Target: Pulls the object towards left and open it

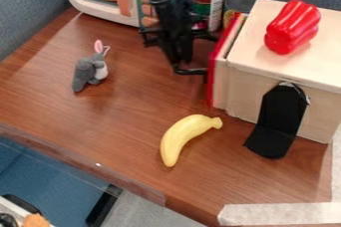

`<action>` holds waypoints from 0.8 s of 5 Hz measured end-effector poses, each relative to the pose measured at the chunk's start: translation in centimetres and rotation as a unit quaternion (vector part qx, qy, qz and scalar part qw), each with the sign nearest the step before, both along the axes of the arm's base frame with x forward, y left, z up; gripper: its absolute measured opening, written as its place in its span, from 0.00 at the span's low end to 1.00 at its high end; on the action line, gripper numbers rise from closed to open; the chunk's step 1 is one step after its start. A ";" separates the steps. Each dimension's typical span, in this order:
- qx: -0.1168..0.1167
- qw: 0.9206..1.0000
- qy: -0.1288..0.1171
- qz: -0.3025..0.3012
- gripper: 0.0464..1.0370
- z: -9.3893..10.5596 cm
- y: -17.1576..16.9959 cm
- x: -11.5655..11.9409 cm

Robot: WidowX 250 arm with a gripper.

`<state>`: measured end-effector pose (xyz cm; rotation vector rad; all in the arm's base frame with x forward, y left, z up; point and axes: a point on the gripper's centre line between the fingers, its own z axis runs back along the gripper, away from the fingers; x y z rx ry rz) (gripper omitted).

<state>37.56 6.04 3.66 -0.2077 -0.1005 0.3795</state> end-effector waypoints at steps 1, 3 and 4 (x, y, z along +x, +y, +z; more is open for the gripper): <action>0.000 1.000 0.001 0.003 0.14 0.0 0.9 -0.3; 0.018 1.000 0.005 0.013 0.14 0.3 3.8 -0.8; 0.026 0.999 0.002 0.021 0.14 0.6 5.6 -1.0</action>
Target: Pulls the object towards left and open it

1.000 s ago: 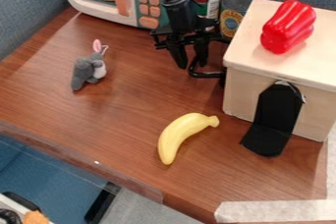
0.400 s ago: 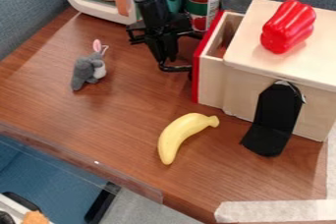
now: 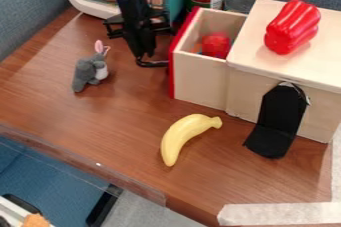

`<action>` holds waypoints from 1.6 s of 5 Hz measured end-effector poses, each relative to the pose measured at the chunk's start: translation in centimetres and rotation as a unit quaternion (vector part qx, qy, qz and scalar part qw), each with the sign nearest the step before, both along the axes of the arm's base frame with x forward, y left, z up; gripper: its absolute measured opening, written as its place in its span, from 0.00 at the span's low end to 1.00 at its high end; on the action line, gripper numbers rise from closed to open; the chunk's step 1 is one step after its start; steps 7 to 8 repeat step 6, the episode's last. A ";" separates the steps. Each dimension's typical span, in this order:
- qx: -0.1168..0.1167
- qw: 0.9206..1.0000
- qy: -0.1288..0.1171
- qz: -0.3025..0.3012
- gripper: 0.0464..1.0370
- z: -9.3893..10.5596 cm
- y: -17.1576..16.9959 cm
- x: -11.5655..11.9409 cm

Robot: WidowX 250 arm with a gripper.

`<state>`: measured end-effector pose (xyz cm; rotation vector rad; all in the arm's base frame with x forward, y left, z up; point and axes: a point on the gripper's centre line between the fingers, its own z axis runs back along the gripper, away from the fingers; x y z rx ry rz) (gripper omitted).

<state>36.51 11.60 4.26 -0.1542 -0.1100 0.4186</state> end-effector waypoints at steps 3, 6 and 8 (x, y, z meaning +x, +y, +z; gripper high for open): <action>0.030 0.998 -0.031 -0.047 0.76 4.1 -1.2 1.2; 0.083 0.981 -0.115 -0.133 0.96 13.3 -5.0 -0.2; 0.083 0.981 -0.115 -0.133 0.96 13.3 -5.0 -0.2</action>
